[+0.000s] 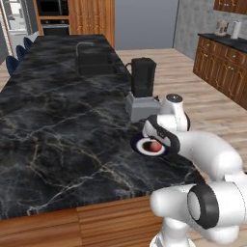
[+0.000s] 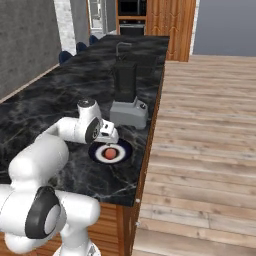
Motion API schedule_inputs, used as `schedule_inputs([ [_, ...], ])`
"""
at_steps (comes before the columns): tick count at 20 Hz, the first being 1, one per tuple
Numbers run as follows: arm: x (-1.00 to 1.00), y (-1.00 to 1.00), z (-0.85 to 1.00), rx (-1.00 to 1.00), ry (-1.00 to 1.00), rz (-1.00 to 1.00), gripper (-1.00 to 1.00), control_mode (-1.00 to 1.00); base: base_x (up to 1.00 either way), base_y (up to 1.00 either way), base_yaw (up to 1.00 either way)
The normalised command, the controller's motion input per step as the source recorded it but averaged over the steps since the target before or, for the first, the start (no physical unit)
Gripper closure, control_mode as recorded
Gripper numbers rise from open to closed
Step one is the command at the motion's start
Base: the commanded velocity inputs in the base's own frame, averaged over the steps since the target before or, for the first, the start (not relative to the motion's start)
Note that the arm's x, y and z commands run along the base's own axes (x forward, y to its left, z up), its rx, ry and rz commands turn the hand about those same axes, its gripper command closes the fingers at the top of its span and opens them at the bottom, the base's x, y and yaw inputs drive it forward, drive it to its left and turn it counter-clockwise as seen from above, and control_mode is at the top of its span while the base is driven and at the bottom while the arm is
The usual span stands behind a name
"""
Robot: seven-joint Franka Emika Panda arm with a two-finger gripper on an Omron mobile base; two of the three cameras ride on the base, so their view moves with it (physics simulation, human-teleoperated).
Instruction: Pick the peach and mango from the fridge and place them on the plate next to the blender to make a fruit smoothie.
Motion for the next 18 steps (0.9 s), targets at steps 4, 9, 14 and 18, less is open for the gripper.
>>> schedule_inputs([
  [4, -1.0, 0.19, 0.69, 0.01, 0.03, -0.06, -1.0, -1.0, 0.0, 0.0, 0.0],
  [9, -1.0, 0.16, 0.58, 0.03, 0.01, -0.04, -1.0, -1.0, 0.0, 0.0, 0.0],
  [14, -1.0, 0.28, 0.38, 0.01, -0.03, 0.0, -1.0, -1.0, 0.0, 0.0, 0.0],
  [18, -0.25, 0.11, 0.04, 0.0, -0.09, 0.0, -1.0, 1.0, -0.75, 0.44, 0.05],
])
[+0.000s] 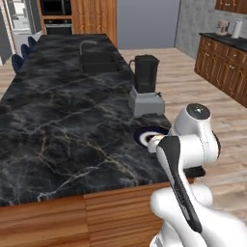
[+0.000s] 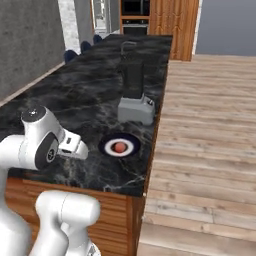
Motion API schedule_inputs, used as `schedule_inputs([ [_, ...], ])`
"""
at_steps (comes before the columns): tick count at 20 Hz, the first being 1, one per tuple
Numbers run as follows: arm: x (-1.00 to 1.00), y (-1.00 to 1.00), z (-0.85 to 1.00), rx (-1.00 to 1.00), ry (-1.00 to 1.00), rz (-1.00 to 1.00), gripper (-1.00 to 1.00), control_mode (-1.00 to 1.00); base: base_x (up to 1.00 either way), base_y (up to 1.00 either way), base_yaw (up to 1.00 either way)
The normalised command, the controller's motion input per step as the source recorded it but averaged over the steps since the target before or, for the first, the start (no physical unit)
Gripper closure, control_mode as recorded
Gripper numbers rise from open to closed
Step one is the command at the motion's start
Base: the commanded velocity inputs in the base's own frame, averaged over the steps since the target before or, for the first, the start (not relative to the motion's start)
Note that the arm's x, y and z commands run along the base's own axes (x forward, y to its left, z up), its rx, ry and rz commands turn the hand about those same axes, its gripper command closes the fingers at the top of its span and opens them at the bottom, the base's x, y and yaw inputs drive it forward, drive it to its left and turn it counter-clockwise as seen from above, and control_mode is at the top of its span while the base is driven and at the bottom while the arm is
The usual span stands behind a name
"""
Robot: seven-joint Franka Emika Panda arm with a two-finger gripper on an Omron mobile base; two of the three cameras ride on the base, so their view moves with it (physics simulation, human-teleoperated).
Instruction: Pick the peach and mango from the fridge and place them on the plate next to the blender to make a fruit smoothie.
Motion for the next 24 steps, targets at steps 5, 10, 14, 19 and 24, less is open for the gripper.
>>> schedule_inputs([
  [5, 0.0, 0.0, 0.0, 0.0, 0.0, 0.0, -1.0, 1.0, -1.0, 0.92, 0.17],
  [10, 0.0, 0.0, 0.0, 0.0, 0.0, 0.0, -1.0, 1.0, -0.59, 1.0, 0.03],
  [14, 0.0, 0.0, 0.0, 0.0, 0.0, 0.0, -1.0, 1.0, -0.32, 1.0, 0.01],
  [19, 0.0, 0.0, 0.0, 0.0, 0.0, 0.0, -1.0, 1.0, -0.11, 1.0, 0.0],
  [24, 0.0, 0.0, 0.0, 0.0, 0.0, 0.0, -1.0, 1.0, 0.0, 1.0, 0.0],
])
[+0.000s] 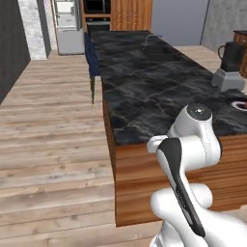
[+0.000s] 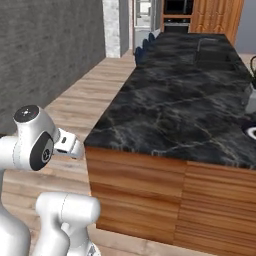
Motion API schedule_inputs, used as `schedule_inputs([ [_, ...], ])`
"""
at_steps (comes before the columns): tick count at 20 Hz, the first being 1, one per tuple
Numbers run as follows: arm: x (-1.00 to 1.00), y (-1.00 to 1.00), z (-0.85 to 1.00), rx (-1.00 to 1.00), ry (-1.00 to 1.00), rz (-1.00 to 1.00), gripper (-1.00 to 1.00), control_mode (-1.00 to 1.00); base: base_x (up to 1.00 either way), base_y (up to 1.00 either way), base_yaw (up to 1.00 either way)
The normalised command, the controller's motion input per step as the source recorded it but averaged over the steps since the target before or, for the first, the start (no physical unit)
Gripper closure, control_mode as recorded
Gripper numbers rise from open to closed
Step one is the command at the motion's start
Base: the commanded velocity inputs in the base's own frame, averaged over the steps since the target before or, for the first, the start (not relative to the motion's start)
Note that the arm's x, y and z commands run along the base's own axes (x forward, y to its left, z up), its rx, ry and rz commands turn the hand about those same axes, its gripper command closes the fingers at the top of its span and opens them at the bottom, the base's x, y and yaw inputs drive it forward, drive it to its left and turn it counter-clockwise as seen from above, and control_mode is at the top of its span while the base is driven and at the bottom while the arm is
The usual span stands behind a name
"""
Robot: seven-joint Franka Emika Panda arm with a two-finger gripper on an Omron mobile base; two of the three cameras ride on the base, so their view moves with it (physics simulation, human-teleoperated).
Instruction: Pick the peach and mango from the fridge and place them on the plate next to the blender to make a fruit smoothie.
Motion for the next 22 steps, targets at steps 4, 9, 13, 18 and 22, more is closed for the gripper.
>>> schedule_inputs([
  [4, 0.0, 0.0, 0.0, 0.0, 0.0, 0.0, -1.0, 1.0, 0.02, 1.0, 0.0],
  [9, 0.0, 0.0, 0.0, 0.0, 0.0, 0.0, -1.0, 1.0, 0.22, 1.0, -0.03],
  [13, 0.0, 0.0, 0.0, 0.0, 0.0, 0.0, -1.0, 1.0, 0.67, 1.0, -0.08],
  [18, 0.0, 0.0, 0.0, 0.0, 0.0, 0.0, -1.0, 1.0, 0.99, 1.0, -0.13],
  [22, 0.0, 0.0, 0.0, 0.0, 0.0, 0.0, -1.0, 1.0, 1.0, 1.0, -0.17],
])
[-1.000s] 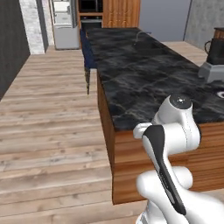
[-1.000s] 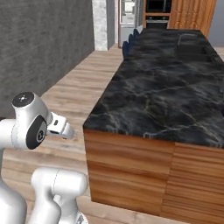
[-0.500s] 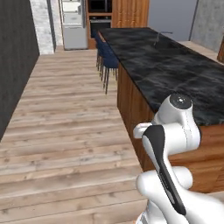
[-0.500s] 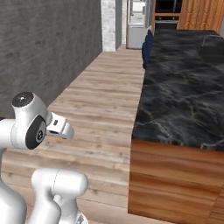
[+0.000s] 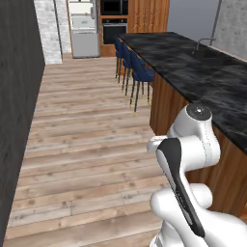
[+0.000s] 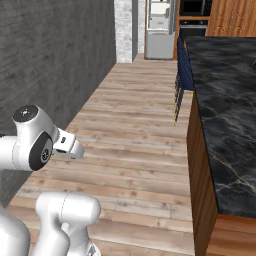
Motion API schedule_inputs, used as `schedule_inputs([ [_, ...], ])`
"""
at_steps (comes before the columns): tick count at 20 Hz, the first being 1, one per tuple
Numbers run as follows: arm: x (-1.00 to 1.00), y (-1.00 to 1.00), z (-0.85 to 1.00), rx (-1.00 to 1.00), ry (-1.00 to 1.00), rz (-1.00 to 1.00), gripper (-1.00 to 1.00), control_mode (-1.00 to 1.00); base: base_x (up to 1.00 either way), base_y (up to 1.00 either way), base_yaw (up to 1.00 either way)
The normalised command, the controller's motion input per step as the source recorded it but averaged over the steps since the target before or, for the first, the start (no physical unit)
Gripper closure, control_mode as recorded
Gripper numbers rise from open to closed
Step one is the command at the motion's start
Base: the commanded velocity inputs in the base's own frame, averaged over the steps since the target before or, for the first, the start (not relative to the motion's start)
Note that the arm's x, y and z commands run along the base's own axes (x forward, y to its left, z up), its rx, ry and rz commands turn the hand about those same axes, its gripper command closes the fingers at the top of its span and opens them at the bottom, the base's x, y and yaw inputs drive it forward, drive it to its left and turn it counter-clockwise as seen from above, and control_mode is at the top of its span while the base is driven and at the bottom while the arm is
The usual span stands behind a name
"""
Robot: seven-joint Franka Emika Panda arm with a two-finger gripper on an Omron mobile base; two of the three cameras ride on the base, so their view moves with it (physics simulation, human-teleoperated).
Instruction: Pick the peach and mango from the fridge and place them on the plate next to the blender to make a fruit smoothie.
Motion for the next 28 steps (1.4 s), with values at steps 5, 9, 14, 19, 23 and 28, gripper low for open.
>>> schedule_inputs([
  [5, 0.0, 0.0, 0.0, 0.0, 0.0, 0.0, -1.0, 1.0, 1.0, 1.0, -0.18],
  [9, 0.0, 0.0, 0.0, 0.0, 0.0, 0.0, -1.0, 1.0, 1.0, 1.0, -0.19],
  [14, 0.0, 0.0, 0.0, 0.0, 0.0, 0.0, -1.0, 1.0, 1.0, 1.0, -0.18],
  [19, 0.0, 0.0, 0.0, 0.0, 0.0, 0.0, -1.0, 1.0, 1.0, 0.94, -0.14],
  [23, 0.0, 0.0, 0.0, 0.0, 0.0, 0.0, -1.0, 1.0, 1.0, 0.85, -0.13],
  [28, 0.0, 0.0, 0.0, 0.0, 0.0, 0.0, -1.0, 1.0, 1.0, 0.77, -0.12],
])
